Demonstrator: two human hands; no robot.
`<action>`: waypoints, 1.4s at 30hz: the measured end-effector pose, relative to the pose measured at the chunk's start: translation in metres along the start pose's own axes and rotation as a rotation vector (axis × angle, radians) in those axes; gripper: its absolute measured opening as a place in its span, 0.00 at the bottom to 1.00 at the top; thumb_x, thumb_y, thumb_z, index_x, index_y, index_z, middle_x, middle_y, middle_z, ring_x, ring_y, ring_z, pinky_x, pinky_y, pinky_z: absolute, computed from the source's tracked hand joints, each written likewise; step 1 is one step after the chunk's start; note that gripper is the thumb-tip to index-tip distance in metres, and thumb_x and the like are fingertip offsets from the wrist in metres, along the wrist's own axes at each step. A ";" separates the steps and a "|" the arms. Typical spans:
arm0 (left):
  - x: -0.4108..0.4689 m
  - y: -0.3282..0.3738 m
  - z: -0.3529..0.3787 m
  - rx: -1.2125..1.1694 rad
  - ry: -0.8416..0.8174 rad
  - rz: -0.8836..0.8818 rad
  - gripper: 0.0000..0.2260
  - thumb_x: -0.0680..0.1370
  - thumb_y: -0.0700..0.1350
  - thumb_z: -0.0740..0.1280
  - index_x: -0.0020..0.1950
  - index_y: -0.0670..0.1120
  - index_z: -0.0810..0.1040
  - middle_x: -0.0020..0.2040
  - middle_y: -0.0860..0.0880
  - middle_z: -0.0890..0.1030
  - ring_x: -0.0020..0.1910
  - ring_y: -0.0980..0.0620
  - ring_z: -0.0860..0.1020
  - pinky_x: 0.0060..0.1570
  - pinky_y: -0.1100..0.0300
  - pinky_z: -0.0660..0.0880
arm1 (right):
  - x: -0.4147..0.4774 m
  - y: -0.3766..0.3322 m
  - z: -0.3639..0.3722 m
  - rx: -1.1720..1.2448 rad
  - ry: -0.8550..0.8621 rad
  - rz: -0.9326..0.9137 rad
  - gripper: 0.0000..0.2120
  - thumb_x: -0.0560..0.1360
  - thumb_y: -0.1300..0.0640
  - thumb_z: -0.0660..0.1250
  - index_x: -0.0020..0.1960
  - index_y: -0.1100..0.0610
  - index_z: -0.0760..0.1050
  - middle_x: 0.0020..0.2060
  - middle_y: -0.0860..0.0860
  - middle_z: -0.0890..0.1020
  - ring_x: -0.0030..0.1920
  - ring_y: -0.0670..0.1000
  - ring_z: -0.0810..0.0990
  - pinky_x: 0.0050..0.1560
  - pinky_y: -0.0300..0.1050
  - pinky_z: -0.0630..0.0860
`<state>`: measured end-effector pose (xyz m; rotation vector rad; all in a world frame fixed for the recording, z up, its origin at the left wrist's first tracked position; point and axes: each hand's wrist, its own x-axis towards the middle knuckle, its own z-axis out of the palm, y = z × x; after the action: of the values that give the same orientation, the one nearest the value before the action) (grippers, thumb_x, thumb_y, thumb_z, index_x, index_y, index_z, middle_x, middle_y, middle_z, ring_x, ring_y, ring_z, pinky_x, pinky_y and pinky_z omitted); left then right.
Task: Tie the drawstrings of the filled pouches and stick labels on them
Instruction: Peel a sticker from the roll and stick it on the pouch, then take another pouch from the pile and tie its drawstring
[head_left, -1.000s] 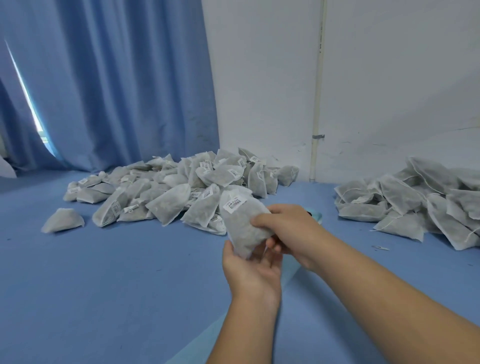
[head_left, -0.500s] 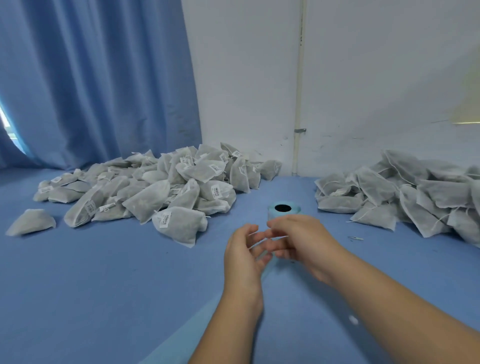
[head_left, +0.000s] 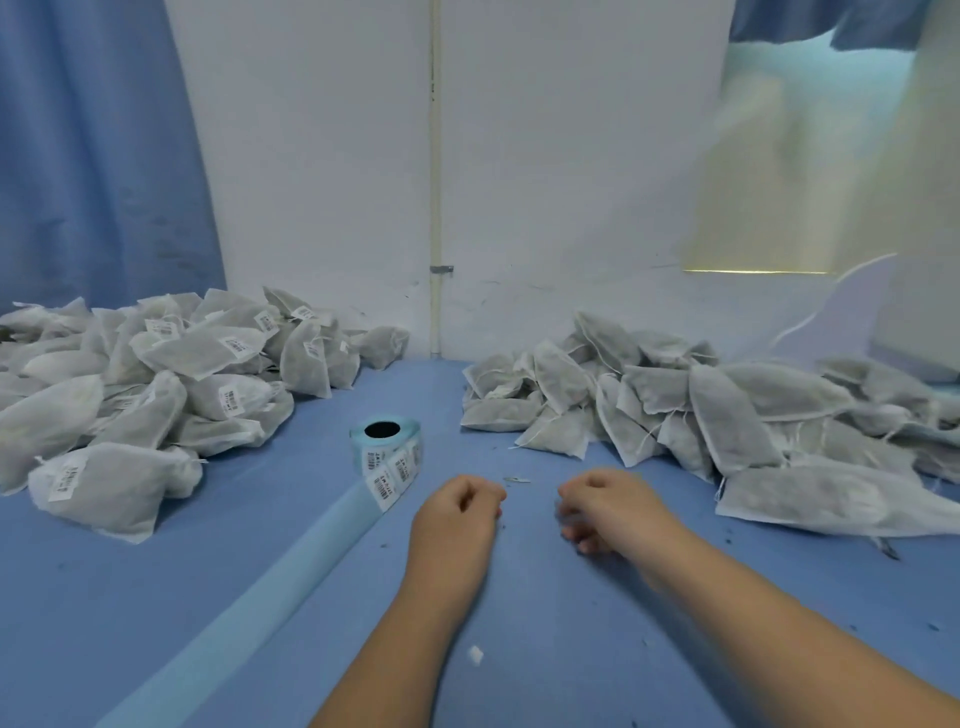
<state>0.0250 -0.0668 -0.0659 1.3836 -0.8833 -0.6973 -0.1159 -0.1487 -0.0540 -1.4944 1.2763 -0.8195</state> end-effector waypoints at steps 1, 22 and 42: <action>0.001 -0.004 0.002 0.047 -0.007 0.023 0.07 0.77 0.43 0.66 0.39 0.47 0.80 0.31 0.56 0.79 0.29 0.62 0.75 0.32 0.71 0.70 | 0.008 0.003 -0.006 -0.049 0.043 -0.015 0.05 0.72 0.63 0.63 0.39 0.59 0.77 0.27 0.52 0.80 0.28 0.52 0.78 0.30 0.42 0.75; 0.011 -0.017 0.008 0.146 0.011 0.051 0.07 0.76 0.43 0.64 0.39 0.46 0.78 0.31 0.54 0.76 0.27 0.61 0.70 0.32 0.71 0.69 | 0.160 -0.043 0.024 -0.694 0.334 -0.180 0.15 0.77 0.62 0.60 0.63 0.64 0.69 0.63 0.62 0.70 0.62 0.60 0.71 0.48 0.47 0.64; -0.003 -0.006 0.008 0.082 0.042 0.190 0.06 0.77 0.50 0.68 0.53 0.56 0.74 0.50 0.56 0.78 0.40 0.63 0.77 0.41 0.68 0.70 | -0.035 -0.024 -0.008 0.090 -0.028 -0.219 0.09 0.73 0.58 0.69 0.35 0.55 0.82 0.33 0.50 0.81 0.33 0.47 0.78 0.45 0.49 0.78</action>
<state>0.0170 -0.0685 -0.0722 1.3604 -1.0040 -0.4897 -0.1229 -0.1173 -0.0255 -1.5851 1.0537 -0.9812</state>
